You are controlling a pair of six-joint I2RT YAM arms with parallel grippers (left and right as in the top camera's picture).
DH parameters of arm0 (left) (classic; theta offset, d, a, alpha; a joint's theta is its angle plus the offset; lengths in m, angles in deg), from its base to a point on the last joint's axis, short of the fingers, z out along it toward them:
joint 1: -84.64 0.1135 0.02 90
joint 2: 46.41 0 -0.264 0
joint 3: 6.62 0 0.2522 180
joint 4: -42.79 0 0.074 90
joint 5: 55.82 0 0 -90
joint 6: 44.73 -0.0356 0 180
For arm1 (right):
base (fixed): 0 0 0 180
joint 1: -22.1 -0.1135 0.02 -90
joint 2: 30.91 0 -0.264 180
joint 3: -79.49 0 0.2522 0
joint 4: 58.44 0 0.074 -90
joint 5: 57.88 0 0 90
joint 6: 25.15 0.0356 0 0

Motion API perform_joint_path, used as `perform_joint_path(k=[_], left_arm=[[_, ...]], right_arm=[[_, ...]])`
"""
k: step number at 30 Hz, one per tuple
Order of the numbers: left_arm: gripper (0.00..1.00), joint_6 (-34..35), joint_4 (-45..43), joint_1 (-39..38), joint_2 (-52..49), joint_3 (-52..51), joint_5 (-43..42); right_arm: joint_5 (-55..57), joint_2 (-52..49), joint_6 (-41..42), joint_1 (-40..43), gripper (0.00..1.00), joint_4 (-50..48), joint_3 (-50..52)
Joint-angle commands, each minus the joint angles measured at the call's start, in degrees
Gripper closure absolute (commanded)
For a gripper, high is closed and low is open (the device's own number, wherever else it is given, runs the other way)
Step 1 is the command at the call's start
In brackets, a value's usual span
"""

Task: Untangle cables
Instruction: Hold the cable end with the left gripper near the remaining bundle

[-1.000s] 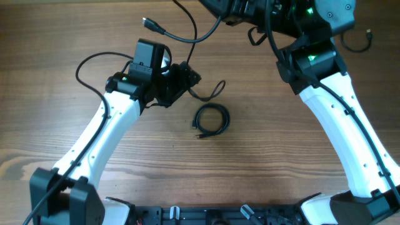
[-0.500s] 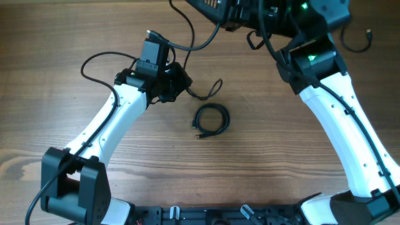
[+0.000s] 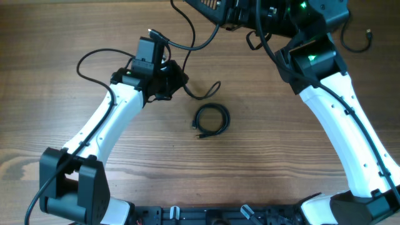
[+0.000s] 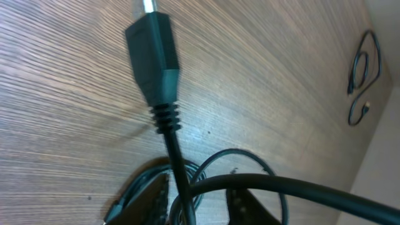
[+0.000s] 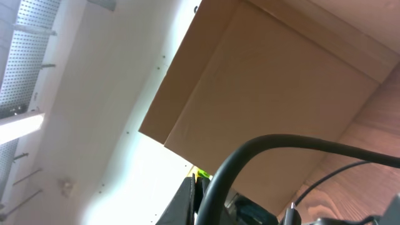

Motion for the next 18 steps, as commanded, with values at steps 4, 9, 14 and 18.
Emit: perform_joint_path(k=[4, 9, 14, 18], left_arm=[[0.62, -6.84, -1.01, 4.33, 0.02, 0.00, -15.93], [0.57, -15.74, -0.22, 10.51, 0.00, 0.00, -27.28], [0.52, -3.26, 2.75, 9.40, -0.50, 0.00, -17.22], [0.49, 4.09, 2.75, 6.34, -2.34, 0.00, -17.18]], right_arm=[[-0.22, -0.46, -0.68, -0.11, 0.96, -0.28, -0.37], [-0.17, -0.46, -0.59, 0.52, 0.96, -0.28, -0.37], [0.74, -0.46, -0.04, 0.52, 0.96, -0.48, -0.37], [0.83, -0.48, -0.04, 0.52, 0.96, -0.44, -0.37]])
